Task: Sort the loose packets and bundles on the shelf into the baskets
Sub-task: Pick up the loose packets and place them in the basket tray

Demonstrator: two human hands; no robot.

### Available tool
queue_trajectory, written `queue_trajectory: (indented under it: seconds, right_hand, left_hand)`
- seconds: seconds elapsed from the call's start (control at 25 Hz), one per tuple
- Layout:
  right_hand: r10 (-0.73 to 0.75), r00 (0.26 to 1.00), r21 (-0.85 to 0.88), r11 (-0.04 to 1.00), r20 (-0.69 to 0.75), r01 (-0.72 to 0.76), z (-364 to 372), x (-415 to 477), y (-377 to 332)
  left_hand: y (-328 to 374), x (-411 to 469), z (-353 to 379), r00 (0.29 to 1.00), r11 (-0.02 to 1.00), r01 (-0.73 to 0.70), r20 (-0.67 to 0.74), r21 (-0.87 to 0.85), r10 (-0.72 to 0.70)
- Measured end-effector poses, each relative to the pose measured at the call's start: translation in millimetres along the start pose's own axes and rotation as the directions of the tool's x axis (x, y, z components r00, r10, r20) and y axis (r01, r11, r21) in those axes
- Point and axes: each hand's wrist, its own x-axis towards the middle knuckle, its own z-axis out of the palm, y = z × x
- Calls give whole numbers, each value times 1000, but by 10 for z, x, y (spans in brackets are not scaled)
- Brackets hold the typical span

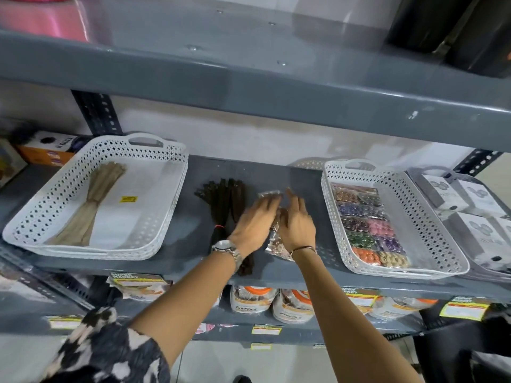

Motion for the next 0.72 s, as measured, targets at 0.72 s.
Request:
queue_trajectory:
  seconds: [0.72]
  right_hand:
    - [95, 972, -237, 971, 214, -42, 375, -396, 232]
  left_hand:
    - [-853, -633, 31, 936, 929, 253, 175, 272, -306]
